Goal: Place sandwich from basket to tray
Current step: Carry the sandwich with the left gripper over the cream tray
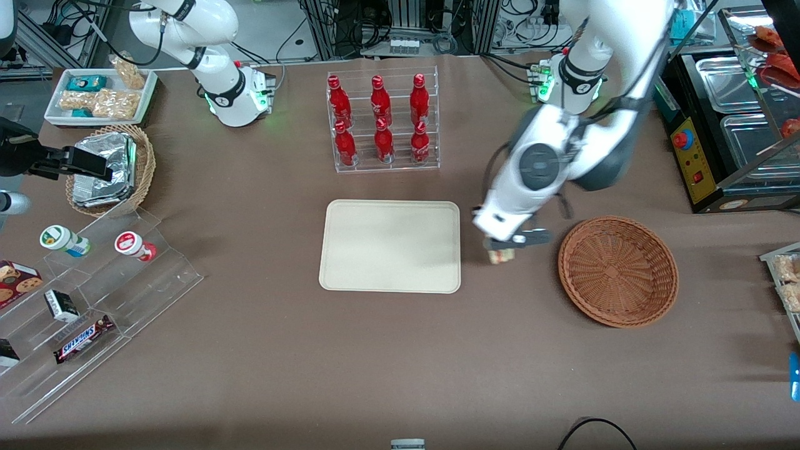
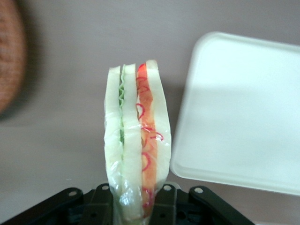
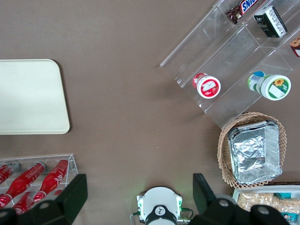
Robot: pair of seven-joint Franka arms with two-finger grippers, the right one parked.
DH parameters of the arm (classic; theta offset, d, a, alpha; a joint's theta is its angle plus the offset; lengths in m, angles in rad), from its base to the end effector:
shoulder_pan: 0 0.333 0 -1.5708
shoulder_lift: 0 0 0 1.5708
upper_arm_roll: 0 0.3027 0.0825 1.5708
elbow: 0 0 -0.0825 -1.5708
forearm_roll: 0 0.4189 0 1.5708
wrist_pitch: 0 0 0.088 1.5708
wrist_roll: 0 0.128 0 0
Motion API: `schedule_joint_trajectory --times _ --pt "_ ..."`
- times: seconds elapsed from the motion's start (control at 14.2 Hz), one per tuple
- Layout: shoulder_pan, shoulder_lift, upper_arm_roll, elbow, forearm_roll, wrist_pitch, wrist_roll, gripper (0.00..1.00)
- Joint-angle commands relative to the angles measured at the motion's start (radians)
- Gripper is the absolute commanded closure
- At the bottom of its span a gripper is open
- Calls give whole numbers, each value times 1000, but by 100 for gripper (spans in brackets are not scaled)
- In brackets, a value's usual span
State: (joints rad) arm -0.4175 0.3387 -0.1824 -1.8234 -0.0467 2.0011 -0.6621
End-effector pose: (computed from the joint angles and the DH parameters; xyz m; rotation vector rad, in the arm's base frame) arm 0.5273 -0.3605 0.2893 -3.1151 -0.1410 0.2908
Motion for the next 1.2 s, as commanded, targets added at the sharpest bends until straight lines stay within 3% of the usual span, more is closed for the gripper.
schedule_joint_trajectory --times 0.0,0.28,0.71,0.92,1.06,1.13 --pt "-88 172 -8 195 -53 -13 -14 74" --pt "-204 288 -8 332 -82 8 -56 68" --pt "-294 370 -8 337 -76 174 -125 65" --pt "-305 396 -6 337 -68 240 -166 59" --pt "-305 394 -6 337 -67 240 -180 31" --pt "-305 396 -5 337 -65 240 -201 7"
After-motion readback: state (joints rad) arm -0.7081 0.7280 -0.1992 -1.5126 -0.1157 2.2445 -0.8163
